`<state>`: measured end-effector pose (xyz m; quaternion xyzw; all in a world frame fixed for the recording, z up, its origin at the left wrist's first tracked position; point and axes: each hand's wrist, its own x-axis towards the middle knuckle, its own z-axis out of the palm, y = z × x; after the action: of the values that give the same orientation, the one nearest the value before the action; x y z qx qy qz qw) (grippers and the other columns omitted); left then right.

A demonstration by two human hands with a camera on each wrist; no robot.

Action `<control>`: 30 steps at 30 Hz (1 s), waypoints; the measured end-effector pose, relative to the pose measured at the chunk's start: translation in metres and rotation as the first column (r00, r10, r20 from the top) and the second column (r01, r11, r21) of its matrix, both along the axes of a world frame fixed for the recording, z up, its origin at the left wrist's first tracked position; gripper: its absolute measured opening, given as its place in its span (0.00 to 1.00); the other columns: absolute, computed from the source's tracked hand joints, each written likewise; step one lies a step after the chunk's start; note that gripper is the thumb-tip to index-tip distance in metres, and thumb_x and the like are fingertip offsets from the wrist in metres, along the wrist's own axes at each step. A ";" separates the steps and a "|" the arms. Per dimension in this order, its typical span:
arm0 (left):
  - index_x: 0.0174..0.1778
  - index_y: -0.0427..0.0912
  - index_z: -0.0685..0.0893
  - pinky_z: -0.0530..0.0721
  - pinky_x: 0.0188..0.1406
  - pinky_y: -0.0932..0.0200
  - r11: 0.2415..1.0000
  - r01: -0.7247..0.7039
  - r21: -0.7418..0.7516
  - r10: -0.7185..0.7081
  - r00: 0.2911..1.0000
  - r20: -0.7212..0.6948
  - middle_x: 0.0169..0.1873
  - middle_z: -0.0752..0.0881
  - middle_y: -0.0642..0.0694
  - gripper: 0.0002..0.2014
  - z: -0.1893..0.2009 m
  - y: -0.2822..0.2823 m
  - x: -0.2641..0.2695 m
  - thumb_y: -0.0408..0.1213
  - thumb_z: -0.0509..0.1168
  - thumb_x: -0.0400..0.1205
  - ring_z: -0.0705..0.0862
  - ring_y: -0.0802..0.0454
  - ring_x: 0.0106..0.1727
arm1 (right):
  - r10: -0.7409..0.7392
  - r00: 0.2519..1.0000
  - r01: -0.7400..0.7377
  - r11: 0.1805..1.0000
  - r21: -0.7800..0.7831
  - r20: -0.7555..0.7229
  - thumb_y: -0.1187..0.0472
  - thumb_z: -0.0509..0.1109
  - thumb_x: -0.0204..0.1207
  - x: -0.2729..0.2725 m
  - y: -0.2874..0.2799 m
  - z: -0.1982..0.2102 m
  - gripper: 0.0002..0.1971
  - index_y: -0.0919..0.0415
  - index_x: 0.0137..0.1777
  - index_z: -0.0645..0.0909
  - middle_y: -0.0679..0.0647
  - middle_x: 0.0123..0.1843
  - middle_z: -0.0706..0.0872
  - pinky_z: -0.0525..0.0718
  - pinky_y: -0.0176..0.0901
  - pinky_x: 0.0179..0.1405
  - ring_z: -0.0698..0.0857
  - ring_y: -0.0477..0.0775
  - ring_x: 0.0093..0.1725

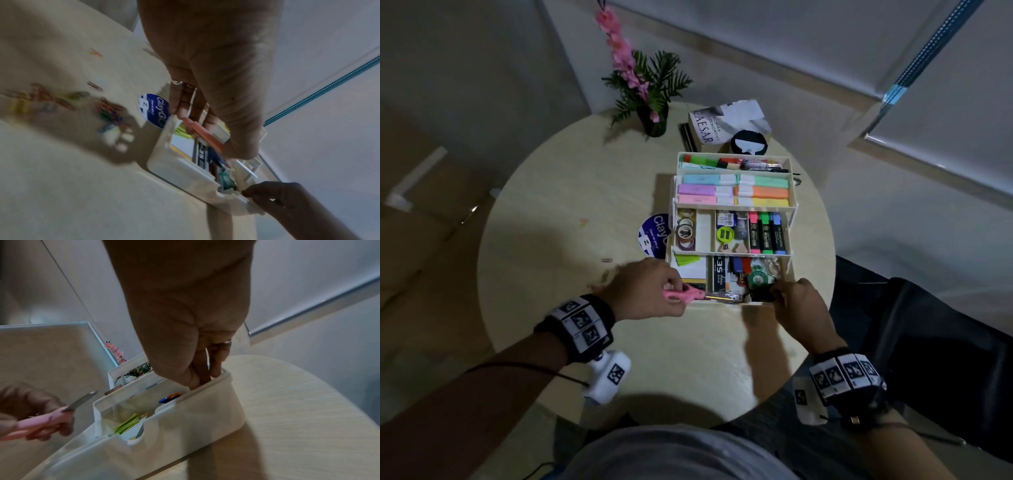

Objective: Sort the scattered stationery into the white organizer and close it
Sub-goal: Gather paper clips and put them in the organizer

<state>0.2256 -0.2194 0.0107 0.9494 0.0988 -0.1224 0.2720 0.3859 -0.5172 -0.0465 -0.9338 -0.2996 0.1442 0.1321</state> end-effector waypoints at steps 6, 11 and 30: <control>0.39 0.54 0.92 0.69 0.25 0.72 0.967 -0.241 -0.081 0.240 0.970 -0.022 0.33 0.90 0.59 0.15 0.003 -0.049 0.025 0.62 0.77 0.72 0.84 0.66 0.31 | -0.050 0.980 0.105 0.953 0.286 -0.193 0.64 0.76 0.81 -0.012 0.006 0.017 0.04 0.58 0.47 0.93 0.52 0.40 0.93 0.83 0.41 0.37 0.89 0.51 0.38; 0.34 0.48 0.88 0.88 0.32 0.58 0.936 -0.319 -0.150 0.311 0.947 -0.077 0.28 0.88 0.53 0.20 0.001 -0.086 0.030 0.63 0.74 0.72 0.85 0.60 0.30 | -0.016 0.428 0.589 0.764 0.266 -0.904 0.52 0.72 0.87 -0.046 0.049 0.026 0.16 0.65 0.54 0.94 0.63 0.46 0.94 0.89 0.43 0.44 0.90 0.53 0.40; 0.51 0.48 0.96 0.86 0.44 0.50 0.976 -0.172 -0.134 0.179 0.983 0.043 0.44 0.91 0.48 0.09 -0.019 -0.078 0.027 0.48 0.79 0.80 0.86 0.51 0.43 | -0.038 0.333 0.607 0.773 0.183 -0.942 0.61 0.72 0.87 -0.021 0.073 0.010 0.11 0.66 0.51 0.93 0.62 0.35 0.87 0.78 0.37 0.27 0.80 0.50 0.29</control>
<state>0.2527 -0.2970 -0.0085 0.9203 0.1665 -0.0779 0.3454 0.3652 -0.4439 -0.0363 -0.6713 -0.0035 0.5074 0.5403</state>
